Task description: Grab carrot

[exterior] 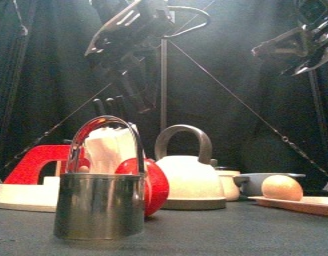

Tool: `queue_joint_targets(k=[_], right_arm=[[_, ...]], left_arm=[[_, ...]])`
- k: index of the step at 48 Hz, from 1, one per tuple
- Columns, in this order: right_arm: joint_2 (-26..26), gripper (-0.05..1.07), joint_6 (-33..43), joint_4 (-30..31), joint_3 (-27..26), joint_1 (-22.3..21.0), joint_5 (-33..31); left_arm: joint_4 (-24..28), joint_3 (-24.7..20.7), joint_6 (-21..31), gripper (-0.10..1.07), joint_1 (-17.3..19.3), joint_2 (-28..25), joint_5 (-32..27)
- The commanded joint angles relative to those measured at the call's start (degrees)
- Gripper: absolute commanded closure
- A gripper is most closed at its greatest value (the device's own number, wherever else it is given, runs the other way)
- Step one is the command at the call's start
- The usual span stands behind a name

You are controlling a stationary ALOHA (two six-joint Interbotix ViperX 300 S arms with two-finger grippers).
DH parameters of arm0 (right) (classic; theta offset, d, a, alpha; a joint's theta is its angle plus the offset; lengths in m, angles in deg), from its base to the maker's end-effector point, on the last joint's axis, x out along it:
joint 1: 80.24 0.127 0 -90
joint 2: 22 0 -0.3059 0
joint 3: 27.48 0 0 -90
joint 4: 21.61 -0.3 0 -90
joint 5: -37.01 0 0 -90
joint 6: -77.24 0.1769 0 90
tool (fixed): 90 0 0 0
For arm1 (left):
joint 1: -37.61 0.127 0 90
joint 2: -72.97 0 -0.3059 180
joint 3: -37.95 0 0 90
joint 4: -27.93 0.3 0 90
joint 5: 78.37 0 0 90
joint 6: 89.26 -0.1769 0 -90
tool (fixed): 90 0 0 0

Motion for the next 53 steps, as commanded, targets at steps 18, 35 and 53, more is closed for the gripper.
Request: queue_joint_targets(k=[18,35,53], right_arm=[[0.62,1.02,-0.09,-0.09,-0.62,-0.62,0.18],[1.32,1.02,-0.09,-0.09,-0.70,-0.88,0.18],[1.41,1.02,-0.09,-0.09,-0.62,-1.14,0.18]], left_arm=[[-4.75,-1.23,0.62,0.09,0.26,-3.87,-0.26],[-5.71,-0.09,1.05,0.09,0.44,-5.80,-0.09],[-6.06,0.62,1.14,0.09,0.97,-8.53,0.70]])
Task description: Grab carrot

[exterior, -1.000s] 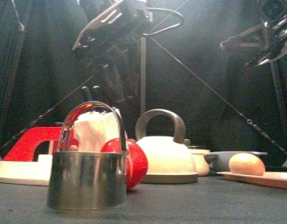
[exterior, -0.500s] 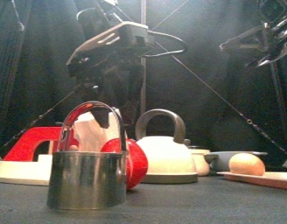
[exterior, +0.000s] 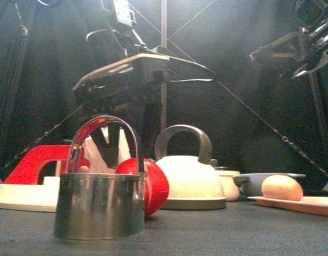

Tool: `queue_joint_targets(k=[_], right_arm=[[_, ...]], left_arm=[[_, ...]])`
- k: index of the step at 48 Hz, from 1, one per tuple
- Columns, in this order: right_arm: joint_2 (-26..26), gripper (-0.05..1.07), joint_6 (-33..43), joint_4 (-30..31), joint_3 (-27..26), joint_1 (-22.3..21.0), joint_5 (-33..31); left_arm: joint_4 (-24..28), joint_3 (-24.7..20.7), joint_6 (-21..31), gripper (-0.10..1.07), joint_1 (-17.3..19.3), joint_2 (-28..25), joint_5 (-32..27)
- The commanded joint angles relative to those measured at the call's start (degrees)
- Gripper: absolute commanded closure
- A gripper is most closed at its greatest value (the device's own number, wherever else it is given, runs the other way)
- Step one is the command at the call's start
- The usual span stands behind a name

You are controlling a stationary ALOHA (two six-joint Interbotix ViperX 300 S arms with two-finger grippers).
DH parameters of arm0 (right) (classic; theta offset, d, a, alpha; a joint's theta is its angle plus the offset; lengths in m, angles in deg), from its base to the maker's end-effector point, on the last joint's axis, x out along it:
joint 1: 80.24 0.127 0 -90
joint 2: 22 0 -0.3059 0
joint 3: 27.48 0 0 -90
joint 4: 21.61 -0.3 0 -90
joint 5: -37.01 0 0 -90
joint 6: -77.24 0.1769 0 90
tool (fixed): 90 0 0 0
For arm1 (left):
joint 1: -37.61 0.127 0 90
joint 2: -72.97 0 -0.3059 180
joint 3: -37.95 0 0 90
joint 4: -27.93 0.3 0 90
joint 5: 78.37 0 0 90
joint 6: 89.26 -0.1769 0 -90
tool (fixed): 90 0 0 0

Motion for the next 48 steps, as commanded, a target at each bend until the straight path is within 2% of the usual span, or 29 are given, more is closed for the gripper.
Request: queue_joint_targets(k=[1,11,20,48], right_arm=[[0.44,1.02,-0.09,-0.18,-0.62,-0.26,0.26],[0.44,1.02,-0.09,-0.18,-0.62,-0.18,0.26],[0.44,1.02,-0.09,-0.18,-0.62,-0.35,0.26],[0.88,1.02,-0.09,-0.18,-0.62,-0.97,0.26]], left_arm=[[0.18,-0.44,0.18,0.09,0.53,0.53,0.09],[-1.05,-0.62,0.62,0.08,1.23,-0.35,0.88],[-2.46,-0.09,1.14,0.08,1.93,-0.79,4.83],[-2.29,1.23,1.32,0.09,3.60,-1.67,5.36]])
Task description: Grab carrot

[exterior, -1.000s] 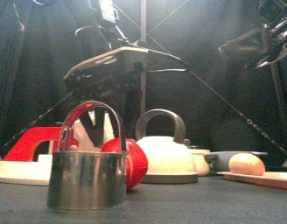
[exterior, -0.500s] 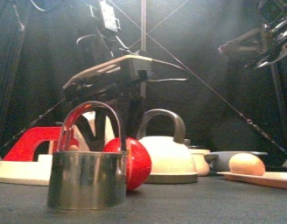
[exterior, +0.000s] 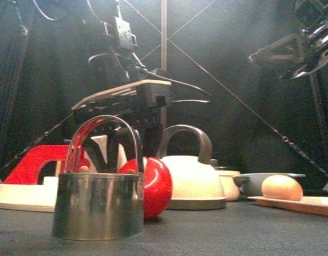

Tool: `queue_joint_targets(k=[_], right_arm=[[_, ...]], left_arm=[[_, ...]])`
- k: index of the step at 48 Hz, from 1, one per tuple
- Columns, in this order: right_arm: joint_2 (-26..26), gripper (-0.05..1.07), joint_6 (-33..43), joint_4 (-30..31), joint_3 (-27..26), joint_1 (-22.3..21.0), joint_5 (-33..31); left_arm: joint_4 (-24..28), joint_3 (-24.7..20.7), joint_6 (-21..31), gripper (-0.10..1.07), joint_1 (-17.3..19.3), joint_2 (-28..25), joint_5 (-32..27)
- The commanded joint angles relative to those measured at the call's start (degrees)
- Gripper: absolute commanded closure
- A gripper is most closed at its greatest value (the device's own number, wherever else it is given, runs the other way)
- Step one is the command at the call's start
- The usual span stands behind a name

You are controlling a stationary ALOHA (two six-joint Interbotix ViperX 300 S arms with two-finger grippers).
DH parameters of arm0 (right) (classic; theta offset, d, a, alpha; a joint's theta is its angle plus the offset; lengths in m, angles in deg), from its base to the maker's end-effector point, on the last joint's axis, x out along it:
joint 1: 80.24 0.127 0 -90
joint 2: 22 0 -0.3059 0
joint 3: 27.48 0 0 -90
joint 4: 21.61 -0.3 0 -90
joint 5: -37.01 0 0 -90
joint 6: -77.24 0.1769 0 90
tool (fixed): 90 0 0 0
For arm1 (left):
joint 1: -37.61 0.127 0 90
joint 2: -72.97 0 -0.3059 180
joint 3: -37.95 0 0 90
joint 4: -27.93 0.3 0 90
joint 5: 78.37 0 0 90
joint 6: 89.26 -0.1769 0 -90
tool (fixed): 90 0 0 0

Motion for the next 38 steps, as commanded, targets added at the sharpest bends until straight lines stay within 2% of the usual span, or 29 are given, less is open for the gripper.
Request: queue_joint_targets(k=[1,21,38], right_arm=[[0.44,1.02,-0.09,-0.09,-0.62,-0.35,0.26],[0.53,1.02,-0.09,-0.09,-0.53,-0.53,0.26],[0.53,1.02,-0.09,-0.09,-0.53,-0.53,0.18]], left_arm=[[0.09,-0.62,0.18,0.09,0.35,0.26,0.00],[-0.18,-0.44,0.35,0.13,0.70,-0.53,0.00],[-0.18,-0.26,0.26,0.27,0.79,-0.18,-0.26]])
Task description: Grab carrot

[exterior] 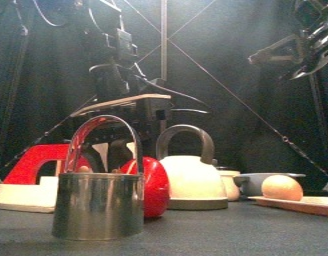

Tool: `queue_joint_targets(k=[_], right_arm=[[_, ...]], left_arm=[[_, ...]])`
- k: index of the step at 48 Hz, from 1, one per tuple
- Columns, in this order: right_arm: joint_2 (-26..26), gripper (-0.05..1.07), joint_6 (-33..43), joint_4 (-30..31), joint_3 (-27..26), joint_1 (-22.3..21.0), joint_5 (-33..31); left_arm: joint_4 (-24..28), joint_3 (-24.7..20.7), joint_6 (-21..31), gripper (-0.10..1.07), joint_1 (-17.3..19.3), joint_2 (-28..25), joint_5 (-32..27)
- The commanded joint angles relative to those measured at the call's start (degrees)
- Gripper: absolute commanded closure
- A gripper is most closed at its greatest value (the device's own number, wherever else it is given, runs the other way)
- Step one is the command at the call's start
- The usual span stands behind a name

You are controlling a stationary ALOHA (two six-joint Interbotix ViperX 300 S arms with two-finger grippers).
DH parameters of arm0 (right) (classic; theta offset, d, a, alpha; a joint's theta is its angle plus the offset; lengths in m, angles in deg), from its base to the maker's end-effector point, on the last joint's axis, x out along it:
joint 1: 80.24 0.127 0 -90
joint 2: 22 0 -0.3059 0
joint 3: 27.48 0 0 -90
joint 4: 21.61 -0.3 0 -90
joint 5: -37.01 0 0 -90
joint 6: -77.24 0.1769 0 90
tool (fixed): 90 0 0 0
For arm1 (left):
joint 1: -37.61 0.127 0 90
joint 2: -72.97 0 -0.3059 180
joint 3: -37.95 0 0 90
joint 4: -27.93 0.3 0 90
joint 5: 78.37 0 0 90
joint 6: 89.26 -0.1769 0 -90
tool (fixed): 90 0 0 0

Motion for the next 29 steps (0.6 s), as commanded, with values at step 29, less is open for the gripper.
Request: queue_joint_targets(k=[29], right_arm=[[0.35,1.02,0.00,0.62,-0.79,-0.26,-0.62]], left_arm=[[4.31,-0.44,-0.44,0.30,0.26,6.59,-2.11]])
